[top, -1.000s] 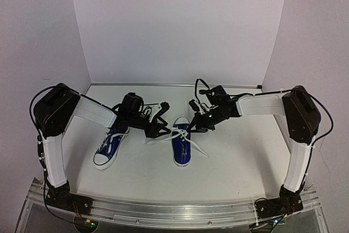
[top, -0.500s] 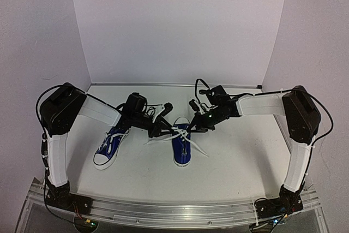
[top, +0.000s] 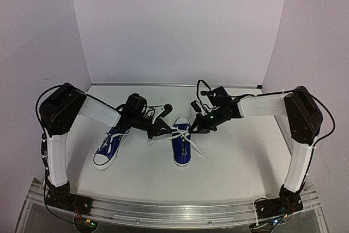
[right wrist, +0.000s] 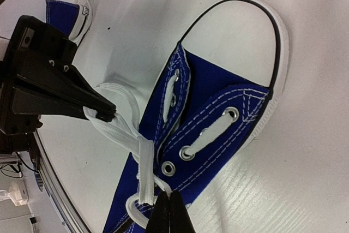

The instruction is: Tie the shoes

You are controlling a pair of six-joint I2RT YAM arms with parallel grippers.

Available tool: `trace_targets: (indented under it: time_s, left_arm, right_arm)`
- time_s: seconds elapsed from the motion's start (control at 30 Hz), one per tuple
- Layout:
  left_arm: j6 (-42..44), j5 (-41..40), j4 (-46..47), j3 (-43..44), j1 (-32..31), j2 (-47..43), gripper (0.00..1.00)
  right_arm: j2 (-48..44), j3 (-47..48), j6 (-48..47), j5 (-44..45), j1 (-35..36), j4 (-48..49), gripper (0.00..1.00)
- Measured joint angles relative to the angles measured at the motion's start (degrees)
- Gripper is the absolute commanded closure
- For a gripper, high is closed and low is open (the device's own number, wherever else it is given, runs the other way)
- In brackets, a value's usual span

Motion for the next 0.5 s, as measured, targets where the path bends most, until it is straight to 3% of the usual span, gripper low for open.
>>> trace_targets:
  time_s: [0.5]
  left_arm:
    - [-1.55, -6.41, -4.77, -3.62, -0.09, -6.21, 1.00]
  right_arm:
    - [-5.55, -6.34, 0.17, 4.62, -2.76, 0.69, 1.00]
